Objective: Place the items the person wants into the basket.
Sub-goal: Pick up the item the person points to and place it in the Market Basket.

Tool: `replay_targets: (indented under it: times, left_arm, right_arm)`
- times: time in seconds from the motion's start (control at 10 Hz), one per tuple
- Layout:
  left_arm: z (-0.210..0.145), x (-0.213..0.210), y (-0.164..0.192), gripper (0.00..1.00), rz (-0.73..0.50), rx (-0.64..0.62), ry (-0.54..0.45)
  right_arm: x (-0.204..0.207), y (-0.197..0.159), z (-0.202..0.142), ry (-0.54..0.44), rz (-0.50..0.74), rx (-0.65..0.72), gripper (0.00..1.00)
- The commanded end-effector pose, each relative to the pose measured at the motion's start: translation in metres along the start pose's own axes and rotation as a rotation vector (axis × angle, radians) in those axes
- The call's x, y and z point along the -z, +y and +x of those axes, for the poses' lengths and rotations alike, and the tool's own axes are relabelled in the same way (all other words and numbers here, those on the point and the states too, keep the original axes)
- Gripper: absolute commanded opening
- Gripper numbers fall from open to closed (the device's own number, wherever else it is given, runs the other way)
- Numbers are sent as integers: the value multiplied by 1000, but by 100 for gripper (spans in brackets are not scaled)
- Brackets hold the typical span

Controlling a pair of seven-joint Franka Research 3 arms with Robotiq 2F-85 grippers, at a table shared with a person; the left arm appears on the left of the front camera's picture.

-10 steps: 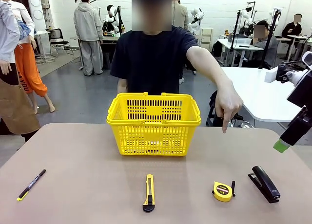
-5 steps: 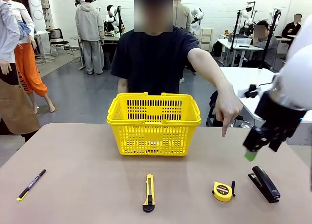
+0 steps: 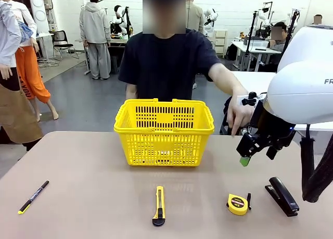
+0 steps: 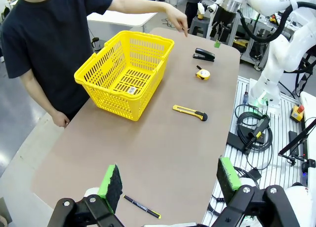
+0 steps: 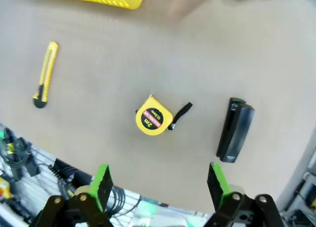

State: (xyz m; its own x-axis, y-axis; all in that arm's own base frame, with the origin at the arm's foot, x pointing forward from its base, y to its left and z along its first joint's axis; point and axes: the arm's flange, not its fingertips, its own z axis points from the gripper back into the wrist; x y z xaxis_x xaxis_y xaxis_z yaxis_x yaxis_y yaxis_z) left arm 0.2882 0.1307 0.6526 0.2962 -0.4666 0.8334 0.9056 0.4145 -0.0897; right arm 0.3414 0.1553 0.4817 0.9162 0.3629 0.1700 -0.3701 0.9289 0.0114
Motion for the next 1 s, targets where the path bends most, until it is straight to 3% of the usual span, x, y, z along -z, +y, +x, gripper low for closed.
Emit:
replay_targets:
  times: [0.0, 0.6, 0.7, 0.9]
  left_arm:
    - [-1, -1, 1, 100, -7, 23, -19]
    - [-1, -1, 1, 100, -7, 23, -19]
    - [-1, -1, 1, 100, -7, 23, -19]
    - [-1, -1, 1, 100, -7, 23, -19]
  right_arm:
    - [8, -1, -2, 48, 4, 7, 100]
    - [6, 0, -3, 39, 3, 1, 100]
    - [20, 9, 0, 21, -4, 145, 100]
    - [41, 27, 2, 20, -16, 290, 100]
